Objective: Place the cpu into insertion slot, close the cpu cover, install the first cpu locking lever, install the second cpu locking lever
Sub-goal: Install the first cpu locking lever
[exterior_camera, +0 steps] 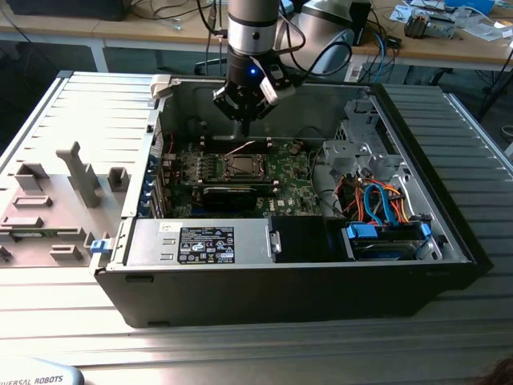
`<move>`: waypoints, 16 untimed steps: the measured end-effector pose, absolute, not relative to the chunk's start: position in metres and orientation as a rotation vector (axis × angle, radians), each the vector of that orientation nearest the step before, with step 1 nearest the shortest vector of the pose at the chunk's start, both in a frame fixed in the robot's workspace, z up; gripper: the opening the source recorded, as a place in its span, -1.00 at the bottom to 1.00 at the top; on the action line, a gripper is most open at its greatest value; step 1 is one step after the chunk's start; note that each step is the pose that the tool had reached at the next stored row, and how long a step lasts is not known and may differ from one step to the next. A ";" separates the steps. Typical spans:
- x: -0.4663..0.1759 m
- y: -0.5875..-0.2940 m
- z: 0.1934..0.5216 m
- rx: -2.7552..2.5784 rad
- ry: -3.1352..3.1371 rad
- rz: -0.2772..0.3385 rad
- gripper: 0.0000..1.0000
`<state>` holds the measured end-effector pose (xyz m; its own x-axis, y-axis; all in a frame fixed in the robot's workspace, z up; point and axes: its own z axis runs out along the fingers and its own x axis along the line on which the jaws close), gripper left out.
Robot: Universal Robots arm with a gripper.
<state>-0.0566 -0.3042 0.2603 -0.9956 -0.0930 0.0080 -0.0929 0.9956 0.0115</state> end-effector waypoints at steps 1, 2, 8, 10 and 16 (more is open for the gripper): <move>-0.056 -0.304 0.260 0.146 -3.130 -0.017 -0.79; -0.054 -0.304 0.260 0.146 -3.130 -0.017 -0.79; -0.050 -0.304 0.260 0.146 -3.130 -0.015 -0.79; -0.048 -0.304 0.260 0.146 -3.129 -0.014 -0.79; -0.043 -0.304 0.260 0.146 -3.129 -0.013 -0.79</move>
<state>-0.0429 -0.3042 0.2603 -0.9956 -0.0929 0.0083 -0.0928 0.9956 0.0086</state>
